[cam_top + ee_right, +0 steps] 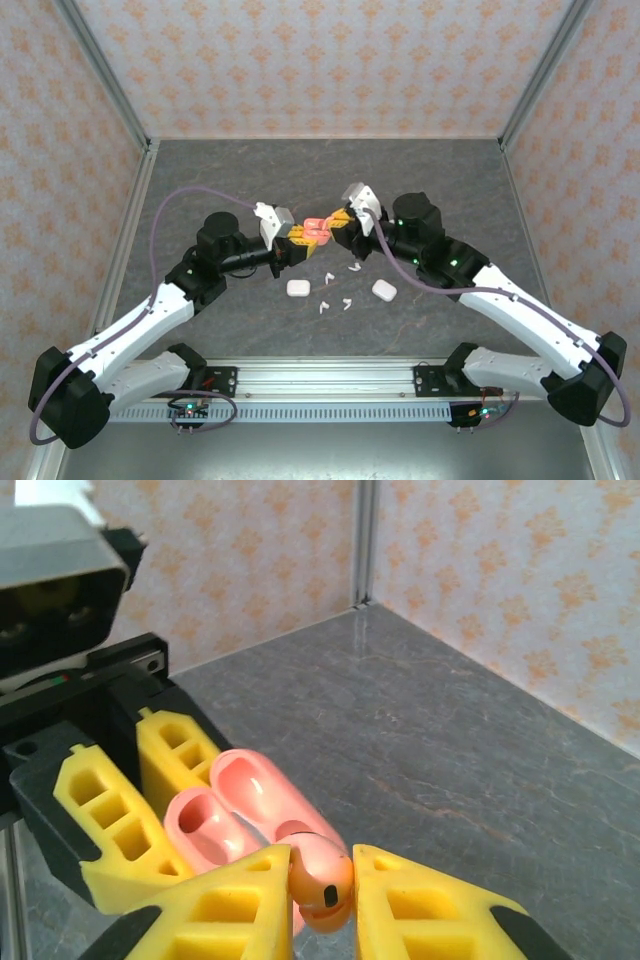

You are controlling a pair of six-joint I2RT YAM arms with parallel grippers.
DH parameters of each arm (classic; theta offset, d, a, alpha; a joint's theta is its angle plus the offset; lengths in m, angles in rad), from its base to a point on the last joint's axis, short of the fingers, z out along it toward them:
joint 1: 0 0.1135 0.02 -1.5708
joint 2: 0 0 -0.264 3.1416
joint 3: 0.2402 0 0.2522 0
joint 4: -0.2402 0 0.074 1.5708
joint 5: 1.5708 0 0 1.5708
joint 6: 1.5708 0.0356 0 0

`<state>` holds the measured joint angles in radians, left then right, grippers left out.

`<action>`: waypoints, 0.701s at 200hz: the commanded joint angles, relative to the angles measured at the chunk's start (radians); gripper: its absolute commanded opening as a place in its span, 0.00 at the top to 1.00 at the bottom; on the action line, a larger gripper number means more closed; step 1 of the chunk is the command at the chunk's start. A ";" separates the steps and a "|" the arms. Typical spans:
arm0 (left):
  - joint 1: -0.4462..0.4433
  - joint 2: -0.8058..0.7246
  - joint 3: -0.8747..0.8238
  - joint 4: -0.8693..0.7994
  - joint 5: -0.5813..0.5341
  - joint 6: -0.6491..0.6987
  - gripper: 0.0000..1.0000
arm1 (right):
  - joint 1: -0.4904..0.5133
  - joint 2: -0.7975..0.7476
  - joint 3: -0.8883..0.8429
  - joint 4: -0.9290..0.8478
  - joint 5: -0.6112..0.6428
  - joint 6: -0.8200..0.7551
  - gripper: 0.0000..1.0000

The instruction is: Insert the wireless bluetooth earbuds into the charging case

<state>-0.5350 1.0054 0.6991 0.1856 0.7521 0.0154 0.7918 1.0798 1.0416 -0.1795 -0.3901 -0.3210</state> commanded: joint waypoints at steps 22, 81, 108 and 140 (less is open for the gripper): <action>-0.006 -0.004 0.015 0.042 0.029 -0.005 1.00 | 0.036 0.045 0.073 0.004 0.011 -0.057 0.81; -0.006 -0.011 0.017 0.035 0.026 0.001 1.00 | 0.040 0.082 0.091 -0.020 -0.015 -0.058 0.81; -0.006 -0.012 0.019 0.035 0.026 0.005 1.00 | 0.040 0.099 0.113 -0.060 -0.041 -0.060 0.81; -0.006 -0.011 0.021 0.035 0.027 0.006 1.00 | 0.040 0.128 0.129 -0.100 -0.081 -0.061 0.81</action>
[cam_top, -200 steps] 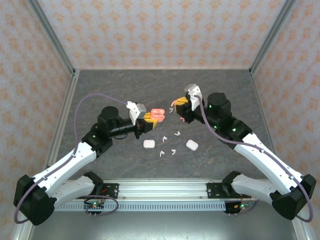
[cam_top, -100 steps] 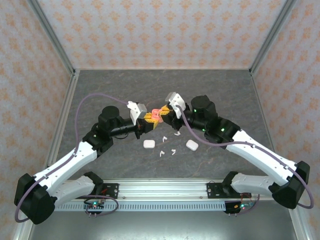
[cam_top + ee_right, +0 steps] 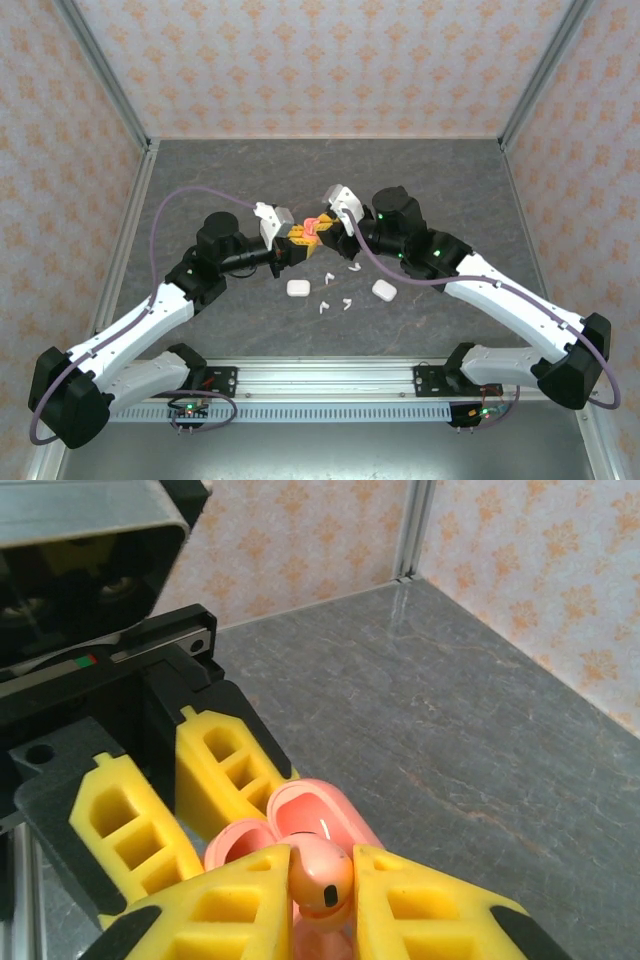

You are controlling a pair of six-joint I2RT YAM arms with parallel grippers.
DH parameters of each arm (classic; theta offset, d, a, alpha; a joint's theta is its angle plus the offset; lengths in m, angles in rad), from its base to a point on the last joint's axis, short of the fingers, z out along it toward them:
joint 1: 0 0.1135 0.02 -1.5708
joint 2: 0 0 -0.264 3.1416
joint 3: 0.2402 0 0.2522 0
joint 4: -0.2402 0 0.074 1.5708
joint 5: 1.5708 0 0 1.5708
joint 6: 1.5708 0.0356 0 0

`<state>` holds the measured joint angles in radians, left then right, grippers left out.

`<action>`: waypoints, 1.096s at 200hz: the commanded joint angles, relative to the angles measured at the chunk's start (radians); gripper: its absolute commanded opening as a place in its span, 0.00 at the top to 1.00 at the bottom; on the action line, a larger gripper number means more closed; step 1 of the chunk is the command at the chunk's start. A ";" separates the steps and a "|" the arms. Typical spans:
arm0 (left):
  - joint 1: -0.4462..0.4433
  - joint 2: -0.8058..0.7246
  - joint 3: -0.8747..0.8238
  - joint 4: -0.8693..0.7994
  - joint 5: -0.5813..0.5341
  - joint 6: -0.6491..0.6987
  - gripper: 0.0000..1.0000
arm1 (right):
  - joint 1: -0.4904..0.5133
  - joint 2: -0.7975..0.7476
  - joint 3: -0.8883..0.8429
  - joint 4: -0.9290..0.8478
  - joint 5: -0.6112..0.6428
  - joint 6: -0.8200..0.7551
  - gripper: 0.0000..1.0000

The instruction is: Insert the wireless bluetooth earbuds into the charging case

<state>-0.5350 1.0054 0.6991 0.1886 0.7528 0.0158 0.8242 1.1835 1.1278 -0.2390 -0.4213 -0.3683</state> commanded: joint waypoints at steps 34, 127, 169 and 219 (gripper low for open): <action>-0.004 -0.013 0.021 0.031 0.025 0.007 1.00 | 0.007 0.036 0.058 -0.088 -0.071 -0.024 0.81; -0.006 -0.016 0.020 0.027 0.023 0.012 1.00 | 0.003 0.041 0.126 -0.147 -0.126 0.003 0.61; -0.005 -0.021 0.013 0.032 0.017 0.013 1.00 | -0.037 0.017 0.194 -0.161 -0.114 0.090 0.51; -0.006 -0.041 -0.001 0.030 -0.009 0.026 1.00 | -0.172 -0.025 0.175 -0.158 -0.022 0.308 0.43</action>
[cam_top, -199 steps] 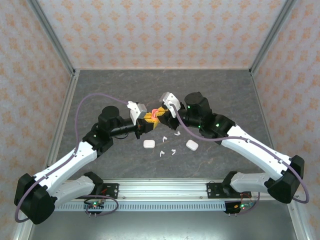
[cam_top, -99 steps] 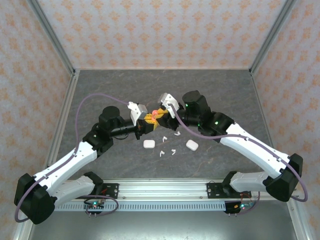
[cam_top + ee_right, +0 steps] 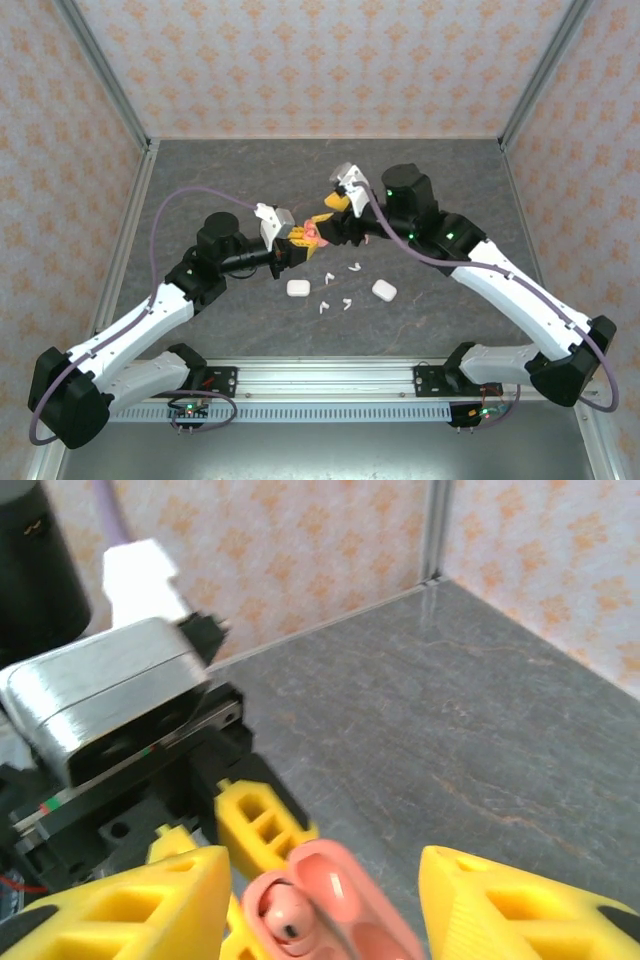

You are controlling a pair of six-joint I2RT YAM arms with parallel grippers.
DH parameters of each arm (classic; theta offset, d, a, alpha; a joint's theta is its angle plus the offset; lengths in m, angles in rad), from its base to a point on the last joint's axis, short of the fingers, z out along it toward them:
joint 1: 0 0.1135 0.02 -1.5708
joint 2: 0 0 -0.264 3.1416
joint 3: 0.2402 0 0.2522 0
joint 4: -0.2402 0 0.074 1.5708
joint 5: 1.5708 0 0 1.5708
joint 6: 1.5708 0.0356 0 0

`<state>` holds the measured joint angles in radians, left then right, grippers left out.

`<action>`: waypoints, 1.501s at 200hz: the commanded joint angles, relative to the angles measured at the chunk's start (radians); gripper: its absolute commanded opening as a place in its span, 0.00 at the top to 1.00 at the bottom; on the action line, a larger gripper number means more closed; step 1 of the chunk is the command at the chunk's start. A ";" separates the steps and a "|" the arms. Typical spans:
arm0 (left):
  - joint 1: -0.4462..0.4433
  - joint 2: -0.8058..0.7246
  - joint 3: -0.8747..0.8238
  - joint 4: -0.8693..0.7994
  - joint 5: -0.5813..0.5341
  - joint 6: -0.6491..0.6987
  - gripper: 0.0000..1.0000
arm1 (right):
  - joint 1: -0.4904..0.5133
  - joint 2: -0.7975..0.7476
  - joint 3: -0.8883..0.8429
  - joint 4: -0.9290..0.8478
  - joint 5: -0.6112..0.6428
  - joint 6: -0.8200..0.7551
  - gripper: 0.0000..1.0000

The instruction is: Insert the wireless bluetooth earbuds into the charging case

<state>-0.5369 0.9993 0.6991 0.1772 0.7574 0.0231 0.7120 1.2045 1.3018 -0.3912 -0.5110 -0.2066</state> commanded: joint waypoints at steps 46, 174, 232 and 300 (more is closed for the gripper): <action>-0.004 -0.056 -0.005 0.015 -0.027 0.034 1.00 | -0.223 0.031 -0.079 -0.071 0.077 0.298 0.42; -0.005 -0.103 -0.018 -0.023 -0.054 0.043 1.00 | -0.268 0.676 0.073 -0.208 0.286 0.302 0.56; -0.003 -0.105 -0.016 -0.031 -0.058 0.053 1.00 | -0.268 0.779 0.130 -0.227 0.327 0.291 0.58; -0.004 -0.106 -0.010 -0.045 -0.060 0.059 1.00 | -0.268 0.846 0.171 -0.262 0.340 0.282 0.65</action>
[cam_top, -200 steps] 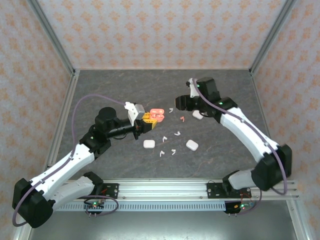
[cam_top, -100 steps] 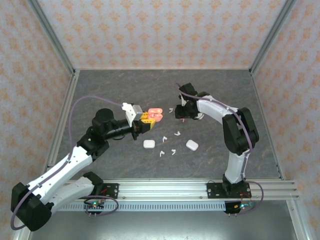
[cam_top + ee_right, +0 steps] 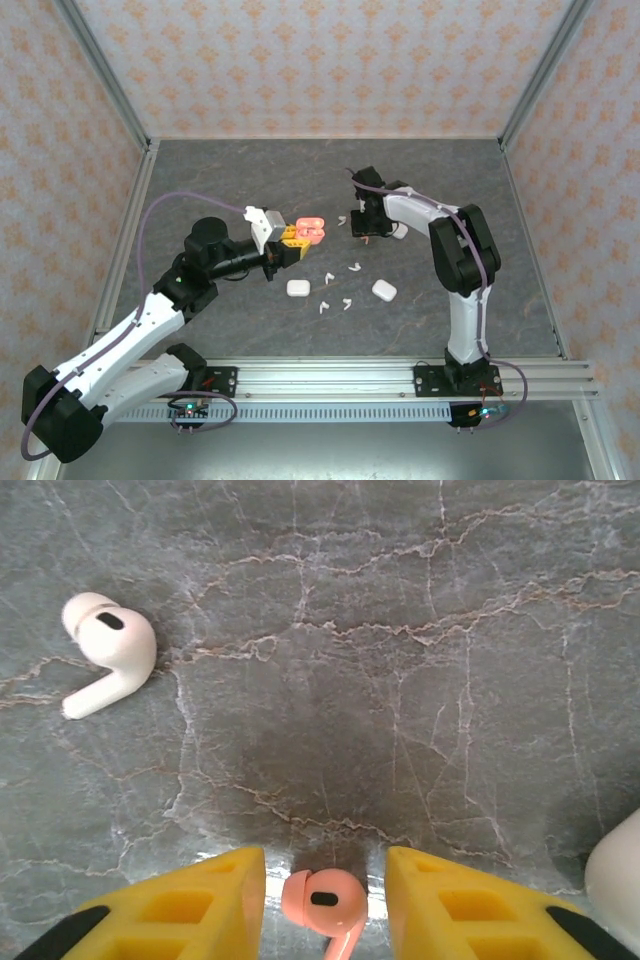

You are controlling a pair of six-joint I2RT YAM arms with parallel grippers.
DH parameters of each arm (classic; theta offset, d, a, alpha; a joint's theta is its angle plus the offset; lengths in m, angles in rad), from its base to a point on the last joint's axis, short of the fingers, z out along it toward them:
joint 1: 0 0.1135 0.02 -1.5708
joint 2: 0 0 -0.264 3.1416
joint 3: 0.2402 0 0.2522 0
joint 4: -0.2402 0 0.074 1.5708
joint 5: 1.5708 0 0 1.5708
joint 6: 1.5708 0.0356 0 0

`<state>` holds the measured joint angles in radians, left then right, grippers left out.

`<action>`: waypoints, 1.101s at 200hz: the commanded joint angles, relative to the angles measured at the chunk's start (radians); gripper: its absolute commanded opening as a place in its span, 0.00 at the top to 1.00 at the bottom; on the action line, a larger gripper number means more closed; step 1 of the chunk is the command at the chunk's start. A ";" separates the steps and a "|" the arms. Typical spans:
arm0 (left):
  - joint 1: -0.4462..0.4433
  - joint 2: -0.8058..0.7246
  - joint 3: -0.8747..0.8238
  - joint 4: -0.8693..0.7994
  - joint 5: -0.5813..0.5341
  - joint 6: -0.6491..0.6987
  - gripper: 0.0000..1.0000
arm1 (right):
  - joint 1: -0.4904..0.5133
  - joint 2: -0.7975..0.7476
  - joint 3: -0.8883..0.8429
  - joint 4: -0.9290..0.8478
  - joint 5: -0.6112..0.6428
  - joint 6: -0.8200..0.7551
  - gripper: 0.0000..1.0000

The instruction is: Insert the wireless bluetooth earbuds into the charging case

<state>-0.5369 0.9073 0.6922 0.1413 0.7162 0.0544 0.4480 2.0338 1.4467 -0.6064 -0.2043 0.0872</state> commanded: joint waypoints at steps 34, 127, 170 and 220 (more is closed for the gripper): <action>-0.004 -0.013 0.001 -0.015 -0.023 0.030 1.00 | -0.004 0.026 0.020 -0.060 0.013 -0.017 0.66; -0.003 -0.012 0.006 -0.022 -0.028 0.032 1.00 | -0.004 0.002 -0.010 -0.076 -0.003 -0.044 0.72; -0.004 -0.012 0.001 -0.020 -0.033 0.027 1.00 | -0.003 -0.041 -0.033 -0.060 0.017 -0.049 0.73; -0.004 -0.009 -0.024 0.028 -0.062 -0.013 1.00 | -0.003 -0.152 -0.098 0.017 0.015 -0.049 0.74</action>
<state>-0.5369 0.9073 0.6910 0.1177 0.6891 0.0589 0.4442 1.9800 1.3823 -0.6193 -0.2054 0.0498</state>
